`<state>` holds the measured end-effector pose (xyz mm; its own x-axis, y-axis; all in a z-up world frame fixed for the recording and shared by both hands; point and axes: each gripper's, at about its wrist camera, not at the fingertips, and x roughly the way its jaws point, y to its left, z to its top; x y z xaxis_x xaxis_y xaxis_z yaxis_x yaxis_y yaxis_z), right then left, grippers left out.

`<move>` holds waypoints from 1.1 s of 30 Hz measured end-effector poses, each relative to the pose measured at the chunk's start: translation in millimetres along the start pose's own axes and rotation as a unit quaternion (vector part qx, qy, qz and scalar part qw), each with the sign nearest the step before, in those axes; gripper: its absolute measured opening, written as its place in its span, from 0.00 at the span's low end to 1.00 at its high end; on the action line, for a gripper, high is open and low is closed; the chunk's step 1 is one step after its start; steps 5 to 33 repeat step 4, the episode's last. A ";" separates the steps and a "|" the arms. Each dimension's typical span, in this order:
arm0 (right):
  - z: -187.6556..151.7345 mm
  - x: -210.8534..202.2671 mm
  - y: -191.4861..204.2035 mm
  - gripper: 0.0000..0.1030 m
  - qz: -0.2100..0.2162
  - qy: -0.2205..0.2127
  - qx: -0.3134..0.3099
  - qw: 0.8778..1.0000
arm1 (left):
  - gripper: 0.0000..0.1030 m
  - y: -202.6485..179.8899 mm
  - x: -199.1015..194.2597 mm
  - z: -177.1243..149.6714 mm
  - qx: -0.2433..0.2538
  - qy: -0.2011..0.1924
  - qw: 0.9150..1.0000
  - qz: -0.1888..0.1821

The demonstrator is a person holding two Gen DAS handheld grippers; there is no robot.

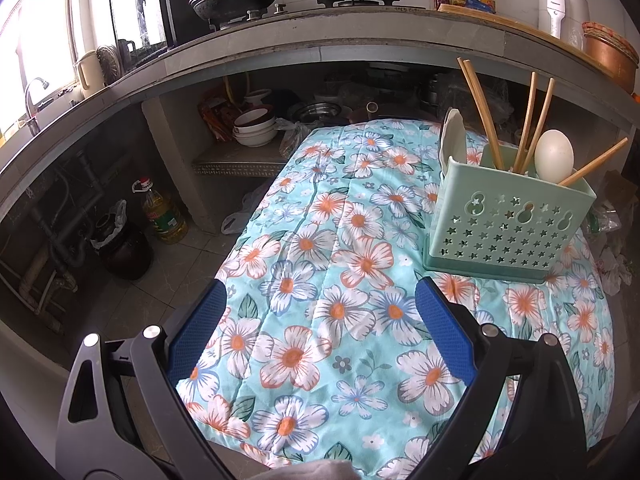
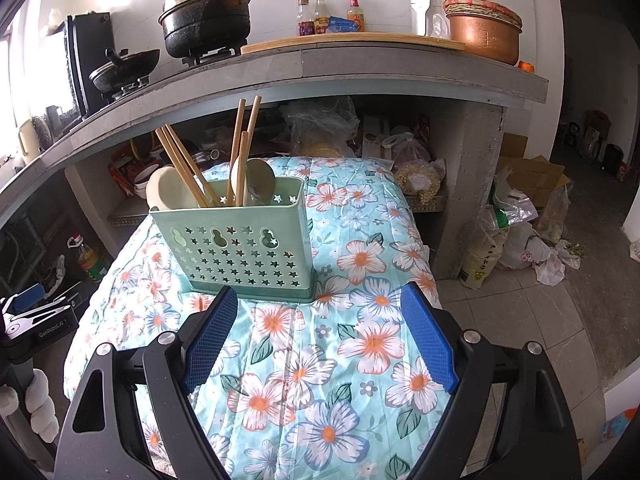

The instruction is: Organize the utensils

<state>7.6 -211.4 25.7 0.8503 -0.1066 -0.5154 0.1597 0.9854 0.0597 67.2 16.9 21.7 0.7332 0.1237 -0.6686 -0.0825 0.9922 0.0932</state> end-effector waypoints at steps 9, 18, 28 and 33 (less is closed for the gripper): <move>0.1 -0.3 0.0 0.79 0.000 0.000 0.000 1.000 | 0.89 0.3 0.4 -0.7 0.001 0.001 1.000 -0.001; 0.1 -0.3 0.0 0.79 0.000 0.000 0.000 1.000 | 0.89 0.3 0.4 -0.7 0.001 0.001 1.000 -0.001; 0.1 -0.3 0.0 0.79 0.000 0.000 0.000 1.000 | 0.89 0.3 0.4 -0.7 0.001 0.001 1.000 -0.001; 0.1 -0.3 0.0 0.79 0.000 0.000 0.000 1.000 | 0.89 0.3 0.4 -0.7 0.001 0.001 1.000 -0.001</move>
